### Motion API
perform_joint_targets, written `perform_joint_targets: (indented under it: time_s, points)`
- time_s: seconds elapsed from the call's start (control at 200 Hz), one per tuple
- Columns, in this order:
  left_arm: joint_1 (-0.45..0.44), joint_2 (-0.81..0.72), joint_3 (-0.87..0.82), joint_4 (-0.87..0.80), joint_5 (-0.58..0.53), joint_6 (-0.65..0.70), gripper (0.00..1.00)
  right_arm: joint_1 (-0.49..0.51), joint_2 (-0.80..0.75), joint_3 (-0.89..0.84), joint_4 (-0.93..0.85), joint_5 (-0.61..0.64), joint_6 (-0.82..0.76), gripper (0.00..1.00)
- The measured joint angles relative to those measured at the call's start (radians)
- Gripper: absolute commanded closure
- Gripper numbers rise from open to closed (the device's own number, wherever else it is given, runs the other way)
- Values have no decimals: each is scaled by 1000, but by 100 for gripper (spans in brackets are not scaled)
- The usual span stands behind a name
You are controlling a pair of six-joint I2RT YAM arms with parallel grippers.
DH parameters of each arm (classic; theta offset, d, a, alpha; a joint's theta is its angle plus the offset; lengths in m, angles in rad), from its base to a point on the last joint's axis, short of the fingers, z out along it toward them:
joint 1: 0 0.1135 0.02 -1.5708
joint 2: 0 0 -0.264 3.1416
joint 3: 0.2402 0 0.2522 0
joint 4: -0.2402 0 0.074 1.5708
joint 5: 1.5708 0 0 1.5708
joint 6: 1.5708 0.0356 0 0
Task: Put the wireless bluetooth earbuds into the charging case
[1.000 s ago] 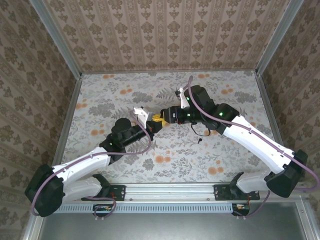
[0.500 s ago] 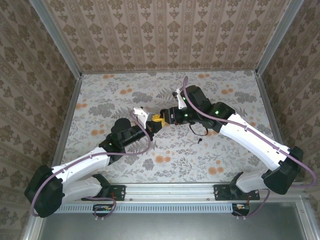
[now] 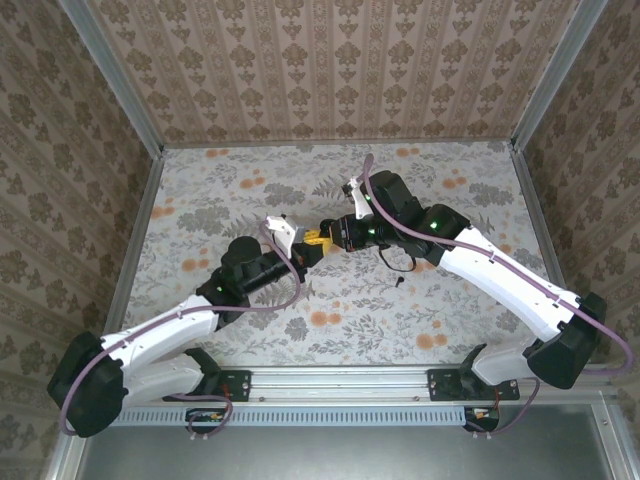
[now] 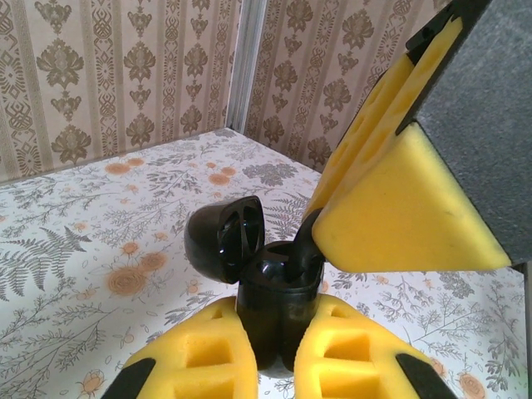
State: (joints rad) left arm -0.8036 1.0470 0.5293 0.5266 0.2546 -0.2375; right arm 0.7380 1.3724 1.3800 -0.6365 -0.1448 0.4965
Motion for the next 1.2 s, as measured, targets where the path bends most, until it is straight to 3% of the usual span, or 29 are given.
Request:
perform_joint_targets:
  time_s: [1.2]
  points:
    - [19,-65,-48,27,90,-9,100,3,-123,-53,72,-12,-82,87]
